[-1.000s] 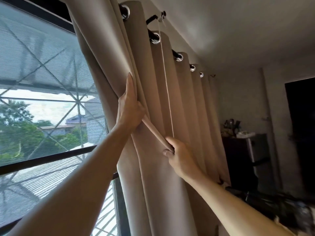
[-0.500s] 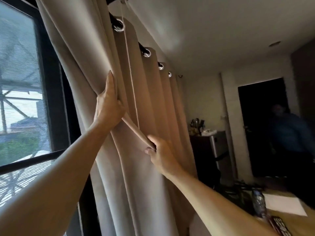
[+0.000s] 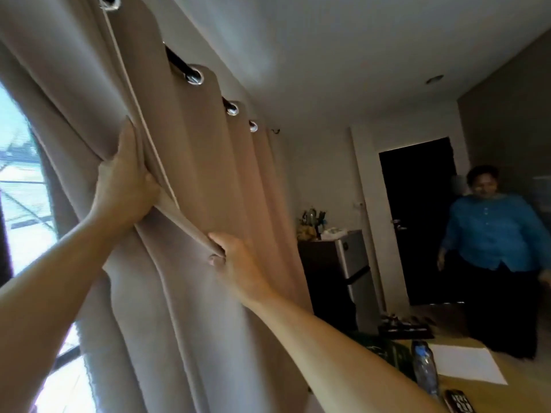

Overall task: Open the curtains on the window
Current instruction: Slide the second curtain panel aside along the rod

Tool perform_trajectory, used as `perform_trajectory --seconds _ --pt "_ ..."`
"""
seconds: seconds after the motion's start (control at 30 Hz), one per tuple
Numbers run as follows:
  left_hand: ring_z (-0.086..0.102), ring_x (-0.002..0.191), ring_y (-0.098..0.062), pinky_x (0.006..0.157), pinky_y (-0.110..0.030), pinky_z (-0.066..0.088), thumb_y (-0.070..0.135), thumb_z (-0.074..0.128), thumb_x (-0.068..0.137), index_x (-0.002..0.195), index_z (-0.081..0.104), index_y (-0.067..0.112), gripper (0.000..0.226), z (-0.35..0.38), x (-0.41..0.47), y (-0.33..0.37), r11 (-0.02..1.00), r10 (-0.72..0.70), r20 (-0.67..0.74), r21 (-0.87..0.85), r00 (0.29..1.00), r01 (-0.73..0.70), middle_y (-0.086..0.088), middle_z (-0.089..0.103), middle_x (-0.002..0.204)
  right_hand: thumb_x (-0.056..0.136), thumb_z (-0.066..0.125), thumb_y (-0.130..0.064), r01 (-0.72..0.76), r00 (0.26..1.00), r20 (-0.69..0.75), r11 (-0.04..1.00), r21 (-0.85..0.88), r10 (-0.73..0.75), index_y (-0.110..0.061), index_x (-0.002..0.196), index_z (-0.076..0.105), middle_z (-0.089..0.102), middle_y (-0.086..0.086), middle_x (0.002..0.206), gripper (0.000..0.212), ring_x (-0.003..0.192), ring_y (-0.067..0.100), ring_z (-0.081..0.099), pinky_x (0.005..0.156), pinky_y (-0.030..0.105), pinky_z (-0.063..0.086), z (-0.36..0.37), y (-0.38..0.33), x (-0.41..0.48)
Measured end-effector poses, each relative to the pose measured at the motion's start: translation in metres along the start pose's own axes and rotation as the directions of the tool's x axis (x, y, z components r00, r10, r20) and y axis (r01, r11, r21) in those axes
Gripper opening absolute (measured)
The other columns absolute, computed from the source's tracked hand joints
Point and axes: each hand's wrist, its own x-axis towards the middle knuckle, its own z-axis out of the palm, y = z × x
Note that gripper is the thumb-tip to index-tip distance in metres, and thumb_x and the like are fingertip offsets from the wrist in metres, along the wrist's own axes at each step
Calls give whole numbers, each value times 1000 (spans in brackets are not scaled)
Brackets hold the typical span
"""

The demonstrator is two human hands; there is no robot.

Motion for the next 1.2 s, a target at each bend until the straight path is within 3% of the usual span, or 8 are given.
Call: perform_trajectory --seconds 0.1,0.23,0.4,0.5,0.7,0.9,1.07,1.2 --pt "61 84 -48 69 -34 40 8 46 79 150 18 27 79 22 7 1 999 33 13 13 999 -33 -28 64 93 79 56 6 -1 999 -36 1000 -7 1 -30 70 48 40 -15 58 38 53 3 38 52 19 30 -2 25 16" --pt "62 90 -45 69 -30 38 19 45 76 150 20 23 78 53 23 -6 999 51 8 17 999 -52 -24 68 104 82 61 0 4 997 -81 998 -67 -9 -24 81 60 42 -18 54 24 54 6 43 50 11 32 -2 51 36" --pt "65 95 -34 69 -20 39 24 51 72 154 15 24 89 78 37 -6 998 63 42 6 997 -63 -16 70 110 85 63 1 22 997 -70 998 -66 -26 -15 99 67 66 -2 76 22 77 26 65 72 41 53 -5 80 58" --pt "66 95 -31 67 -11 36 10 64 75 156 9 25 99 85 44 -6 999 29 89 23 996 -31 -16 69 112 84 66 1 -8 995 -105 997 -74 0 -12 107 68 68 -2 80 26 82 29 67 78 43 55 -4 89 68" --pt "63 97 -27 68 -9 33 0 60 73 155 8 25 100 77 40 -14 996 13 131 82 991 -23 -15 60 128 81 68 3 -11 999 -41 999 38 12 -35 78 64 61 -11 57 38 57 -7 59 52 7 40 14 88 67" --pt "62 104 -38 80 -29 46 0 55 79 156 3 23 95 41 16 -23 978 -19 172 206 985 -17 -24 54 135 83 66 1 -36 995 97 986 160 21 -15 90 66 67 6 67 17 64 22 64 65 36 52 61 73 47" --pt "63 98 -35 70 -14 37 -3 54 81 156 -4 23 98 2 -5 -30 936 -51 178 353 983 -15 -22 59 128 81 69 -2 -20 989 143 954 300 -24 -37 75 56 69 -3 66 38 61 6 64 53 11 45 95 54 27" --pt "60 67 -22 61 -30 48 1 53 80 155 1 24 94 -31 -27 -25 928 -82 159 372 984 18 -5 61 89 81 72 -5 -53 986 166 916 399 -16 -48 75 56 69 -8 68 46 63 7 63 51 12 44 112 37 9"
